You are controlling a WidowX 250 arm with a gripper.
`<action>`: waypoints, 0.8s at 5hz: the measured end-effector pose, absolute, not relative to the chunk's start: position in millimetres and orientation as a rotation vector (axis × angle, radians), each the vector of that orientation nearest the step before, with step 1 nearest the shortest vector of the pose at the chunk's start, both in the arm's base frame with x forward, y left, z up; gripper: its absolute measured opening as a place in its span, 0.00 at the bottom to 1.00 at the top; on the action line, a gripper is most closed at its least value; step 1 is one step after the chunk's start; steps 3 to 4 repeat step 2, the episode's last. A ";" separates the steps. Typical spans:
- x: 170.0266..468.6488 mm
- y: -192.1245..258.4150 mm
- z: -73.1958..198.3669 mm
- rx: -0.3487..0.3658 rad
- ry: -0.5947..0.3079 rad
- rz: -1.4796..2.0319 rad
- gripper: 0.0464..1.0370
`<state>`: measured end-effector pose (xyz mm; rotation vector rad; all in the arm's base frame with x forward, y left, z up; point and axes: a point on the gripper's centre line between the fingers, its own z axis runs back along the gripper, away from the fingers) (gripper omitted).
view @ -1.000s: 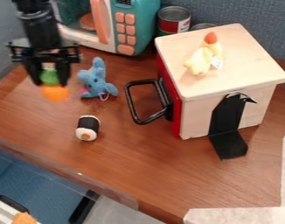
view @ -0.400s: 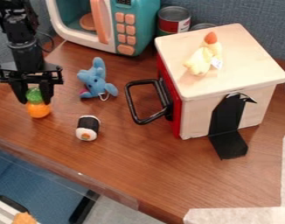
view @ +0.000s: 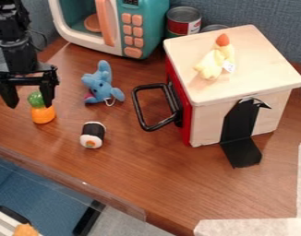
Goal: Moved the object to the left lower side of the table
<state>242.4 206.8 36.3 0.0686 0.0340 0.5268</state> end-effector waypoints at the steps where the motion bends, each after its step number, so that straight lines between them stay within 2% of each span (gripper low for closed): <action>1: 239.6 203.7 55.6 0.071 0.025 0.488 0.97; 2: 237.0 193.4 83.6 0.101 -0.043 0.378 0.96; 4: 237.0 193.4 83.6 0.101 -0.043 0.378 0.96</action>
